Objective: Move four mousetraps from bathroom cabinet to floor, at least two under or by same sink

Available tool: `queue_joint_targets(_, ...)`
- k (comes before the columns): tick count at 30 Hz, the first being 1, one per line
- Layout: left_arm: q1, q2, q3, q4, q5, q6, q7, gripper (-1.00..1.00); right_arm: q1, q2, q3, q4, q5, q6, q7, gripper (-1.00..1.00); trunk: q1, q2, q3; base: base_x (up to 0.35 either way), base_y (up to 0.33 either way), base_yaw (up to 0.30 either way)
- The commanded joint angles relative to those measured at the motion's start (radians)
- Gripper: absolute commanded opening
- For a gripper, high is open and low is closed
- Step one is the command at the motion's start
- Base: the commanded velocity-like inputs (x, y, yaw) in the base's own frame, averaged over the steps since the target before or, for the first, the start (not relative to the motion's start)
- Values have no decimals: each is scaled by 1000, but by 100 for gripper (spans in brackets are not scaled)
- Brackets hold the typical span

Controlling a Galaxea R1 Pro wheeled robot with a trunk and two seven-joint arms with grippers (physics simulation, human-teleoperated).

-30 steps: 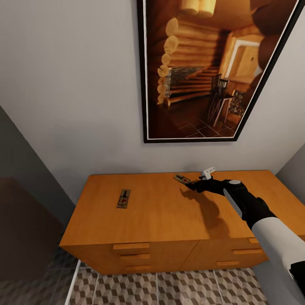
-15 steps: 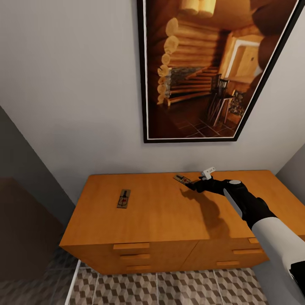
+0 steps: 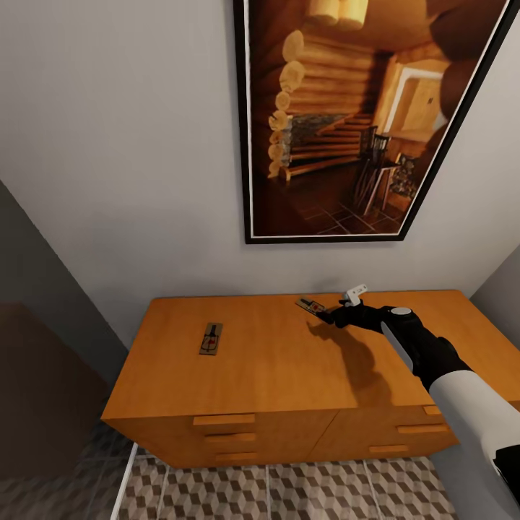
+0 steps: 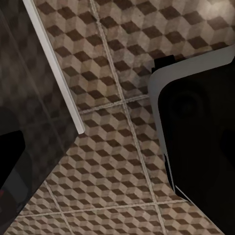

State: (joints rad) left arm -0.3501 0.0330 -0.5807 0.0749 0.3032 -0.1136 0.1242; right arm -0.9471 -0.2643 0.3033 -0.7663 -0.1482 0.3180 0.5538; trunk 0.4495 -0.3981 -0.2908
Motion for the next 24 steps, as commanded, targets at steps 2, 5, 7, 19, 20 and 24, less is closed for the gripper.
queue_joint_targets(2, -1, -1, -8, 3, 8, -6, 0, 100, -1, -1, 3, 1, -11, 8, -1, 100, 1, -2, -2, 0, 0, 0)
queue_joint_targets(5, -1, -1, -8, 3, 8, -6, 0, 100, -1, -1, 3, 4, -11, 7, 0, 100, 1, -2, -2, 0, 0, 0)
queue_joint_targets(7, -1, -1, -8, 3, 8, -6, 0, 100, -1, -1, 3, 5, -11, 7, 0, 100, 1, -2, -2, 0, 0, 0)
queue_joint_targets(19, -1, -1, -8, 3, 8, -6, 0, 100, -1, -3, 2, 6, -11, 6, 0, 100, 1, -2, -2, 0, 0, 0)
queue_joint_targets(20, -1, -1, -8, 3, 8, -6, 0, 100, -1, -3, 2, 6, -11, 6, 0, 100, 1, -2, -2, 0, 0, 0)
queue_joint_targets(24, -1, -1, -8, 3, 8, -6, 0, 100, -1, -3, 2, 6, -11, 6, 0, 100, 1, -2, -2, 0, 0, 0)
